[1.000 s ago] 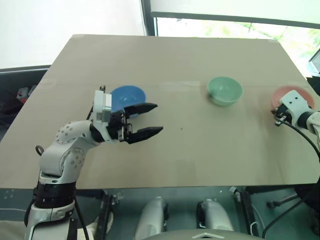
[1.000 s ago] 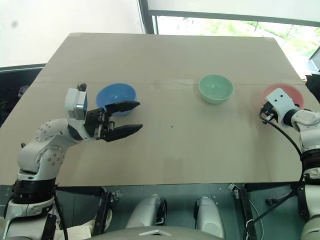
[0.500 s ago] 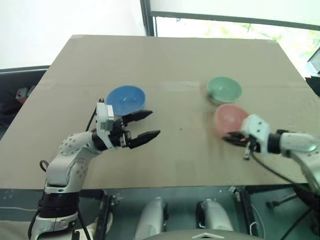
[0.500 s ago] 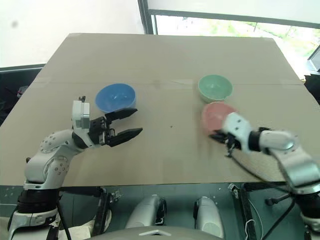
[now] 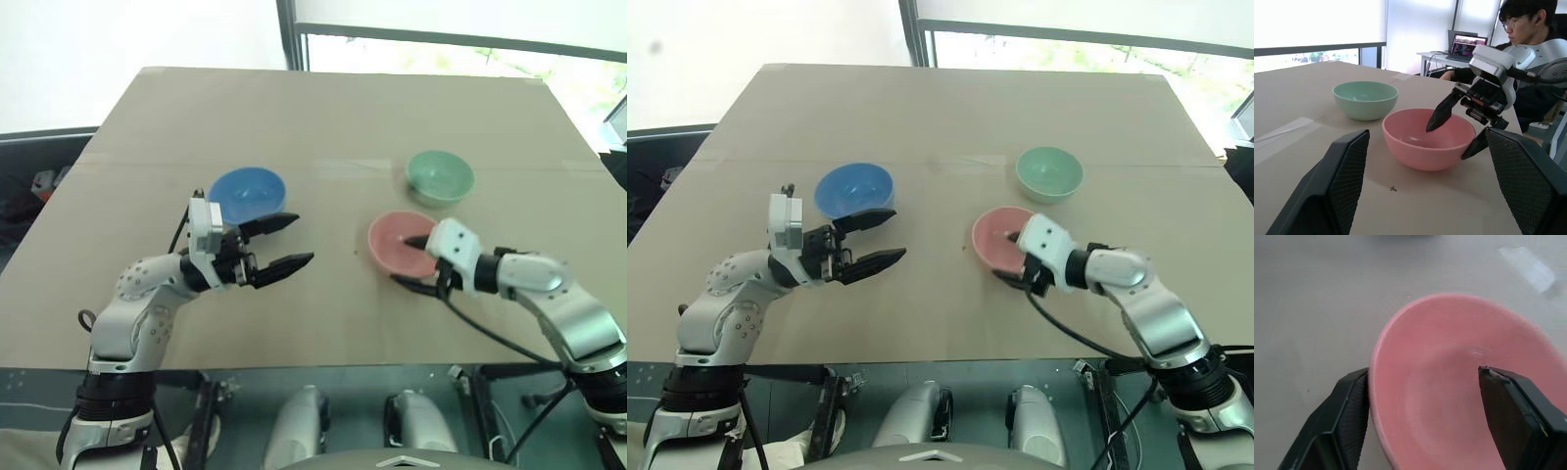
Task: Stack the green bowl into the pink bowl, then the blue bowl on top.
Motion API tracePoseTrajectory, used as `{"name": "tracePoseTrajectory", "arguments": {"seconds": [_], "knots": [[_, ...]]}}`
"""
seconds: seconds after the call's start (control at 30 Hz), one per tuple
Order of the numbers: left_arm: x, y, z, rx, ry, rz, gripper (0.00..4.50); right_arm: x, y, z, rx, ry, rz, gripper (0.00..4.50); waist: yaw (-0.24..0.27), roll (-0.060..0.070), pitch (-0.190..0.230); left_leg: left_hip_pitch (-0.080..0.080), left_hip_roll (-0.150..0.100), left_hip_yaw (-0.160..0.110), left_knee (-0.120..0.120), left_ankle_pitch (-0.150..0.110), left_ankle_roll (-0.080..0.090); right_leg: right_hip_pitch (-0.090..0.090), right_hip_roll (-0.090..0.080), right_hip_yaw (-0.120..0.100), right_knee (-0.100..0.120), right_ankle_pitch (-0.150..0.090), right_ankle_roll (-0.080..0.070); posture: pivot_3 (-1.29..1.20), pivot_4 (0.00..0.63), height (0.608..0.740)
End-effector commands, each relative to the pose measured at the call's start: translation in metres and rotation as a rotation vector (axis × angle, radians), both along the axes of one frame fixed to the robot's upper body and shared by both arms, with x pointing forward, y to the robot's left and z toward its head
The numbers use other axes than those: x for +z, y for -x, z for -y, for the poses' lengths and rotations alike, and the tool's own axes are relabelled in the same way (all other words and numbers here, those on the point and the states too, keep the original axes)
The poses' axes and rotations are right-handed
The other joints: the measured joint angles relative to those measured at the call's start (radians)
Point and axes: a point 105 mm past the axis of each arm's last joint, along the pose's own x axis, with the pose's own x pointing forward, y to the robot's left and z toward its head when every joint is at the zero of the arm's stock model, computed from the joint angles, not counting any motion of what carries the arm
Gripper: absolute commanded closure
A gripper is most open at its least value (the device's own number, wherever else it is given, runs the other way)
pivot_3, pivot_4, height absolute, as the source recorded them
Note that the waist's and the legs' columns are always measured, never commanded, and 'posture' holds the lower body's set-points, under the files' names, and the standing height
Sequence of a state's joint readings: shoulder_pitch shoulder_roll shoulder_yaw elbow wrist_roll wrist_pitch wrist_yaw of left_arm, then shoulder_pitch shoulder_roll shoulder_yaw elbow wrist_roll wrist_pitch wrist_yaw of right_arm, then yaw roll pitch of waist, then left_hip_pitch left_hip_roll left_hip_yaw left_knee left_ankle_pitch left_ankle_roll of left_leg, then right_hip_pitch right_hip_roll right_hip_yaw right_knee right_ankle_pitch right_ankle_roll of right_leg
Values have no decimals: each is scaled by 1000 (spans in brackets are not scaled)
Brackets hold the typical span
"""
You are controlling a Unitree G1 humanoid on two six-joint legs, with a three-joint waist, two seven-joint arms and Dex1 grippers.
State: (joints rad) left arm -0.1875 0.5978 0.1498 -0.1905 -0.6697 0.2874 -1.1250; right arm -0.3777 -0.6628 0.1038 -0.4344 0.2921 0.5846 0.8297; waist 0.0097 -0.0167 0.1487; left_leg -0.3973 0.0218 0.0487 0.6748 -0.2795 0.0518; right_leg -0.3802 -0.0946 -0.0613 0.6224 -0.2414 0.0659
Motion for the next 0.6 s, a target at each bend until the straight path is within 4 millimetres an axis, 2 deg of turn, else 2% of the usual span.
{"name": "tracePoseTrajectory", "arguments": {"seconds": [0.03,0.17,0.27,0.37,0.47,0.6], "knots": [[10,6,4,-6,10,51,477,54,-26,30,-110,6,236,1065,3,-1,0,1,0,-1,0,0,0,1,0,0,0,0,0,0,150,740],[10,4,5,0,11,56,477,41,-69,71,-221,238,348,1065,6,-2,-1,2,-1,-1,1,0,0,1,0,-1,1,0,0,0,150,740],[10,4,5,8,13,60,477,24,-90,83,-219,332,363,1065,1,-2,-1,1,-2,0,1,0,0,1,0,1,1,0,0,0,150,740],[9,7,4,16,11,59,477,5,-105,84,-204,392,366,1065,-18,-1,0,1,-2,3,-1,0,0,-2,1,3,1,0,0,0,150,740],[10,10,4,30,14,56,477,-13,-113,72,-146,423,359,1065,-31,-1,0,1,0,3,-5,1,-1,-2,1,3,1,0,0,0,150,740],[10,12,1,56,10,58,477,-22,-122,62,-119,448,377,1065,-31,0,0,1,1,3,-4,1,-1,-2,1,3,0,0,0,0,150,740]]}}
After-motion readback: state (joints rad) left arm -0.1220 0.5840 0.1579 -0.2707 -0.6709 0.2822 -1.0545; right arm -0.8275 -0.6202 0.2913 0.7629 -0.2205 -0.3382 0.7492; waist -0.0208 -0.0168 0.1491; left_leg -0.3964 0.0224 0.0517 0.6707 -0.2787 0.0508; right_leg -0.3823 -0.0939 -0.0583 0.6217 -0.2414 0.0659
